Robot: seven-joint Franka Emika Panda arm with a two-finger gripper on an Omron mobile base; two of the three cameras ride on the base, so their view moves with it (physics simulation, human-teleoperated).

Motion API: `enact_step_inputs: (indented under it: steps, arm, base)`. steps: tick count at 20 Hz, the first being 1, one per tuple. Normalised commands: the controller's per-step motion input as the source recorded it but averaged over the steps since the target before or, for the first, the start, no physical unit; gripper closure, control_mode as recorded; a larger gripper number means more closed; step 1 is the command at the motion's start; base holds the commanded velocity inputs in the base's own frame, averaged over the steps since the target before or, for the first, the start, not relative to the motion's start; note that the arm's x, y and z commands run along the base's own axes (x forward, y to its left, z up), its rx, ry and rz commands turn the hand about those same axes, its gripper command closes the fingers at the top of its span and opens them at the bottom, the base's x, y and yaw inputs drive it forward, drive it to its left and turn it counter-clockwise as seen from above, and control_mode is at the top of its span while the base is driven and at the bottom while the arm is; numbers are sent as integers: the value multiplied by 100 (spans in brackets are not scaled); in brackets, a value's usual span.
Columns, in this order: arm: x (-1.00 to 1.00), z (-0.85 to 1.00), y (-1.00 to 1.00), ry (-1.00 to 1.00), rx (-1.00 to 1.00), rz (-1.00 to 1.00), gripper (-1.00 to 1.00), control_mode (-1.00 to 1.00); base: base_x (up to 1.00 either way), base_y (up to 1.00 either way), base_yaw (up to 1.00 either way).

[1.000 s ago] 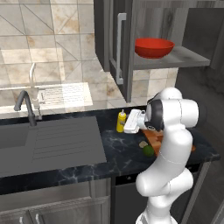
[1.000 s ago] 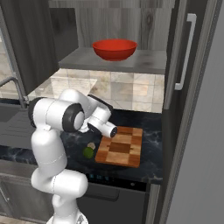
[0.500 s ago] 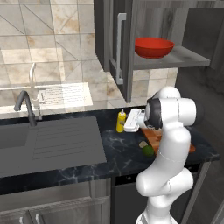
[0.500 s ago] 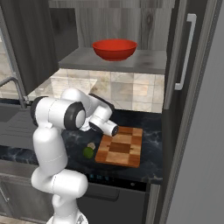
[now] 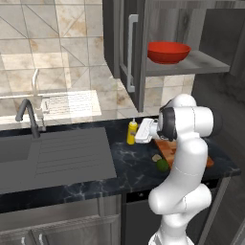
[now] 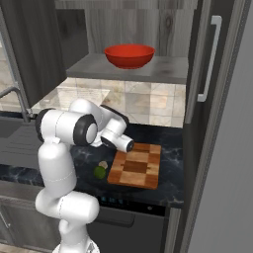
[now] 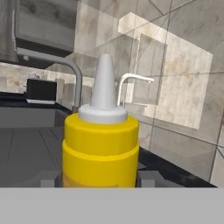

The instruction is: Open the cabinet. Place the bowl and condiment on the counter. Then place the lime and garlic on the cutting board.

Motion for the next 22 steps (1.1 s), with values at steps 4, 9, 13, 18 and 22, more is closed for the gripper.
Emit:
enact_step_inputs:
  steps: [4, 9, 13, 18, 22]
  arm:
    - [1, -7, 5, 0, 0, 0, -100, -100]
    - [0, 0, 1, 0, 0, 0, -100, -100]
    - [0, 0, 0, 0, 0, 0, -100, -100]
    - [-1, 0, 0, 0, 0, 0, -100, -100]
    - [-8, 0, 0, 0, 1, 0, -100, -100]
  base:
    - [0, 0, 0]
    - [0, 0, 0]
    - [0, 0, 0]
    - [0, 0, 0]
    - [0, 0, 0]
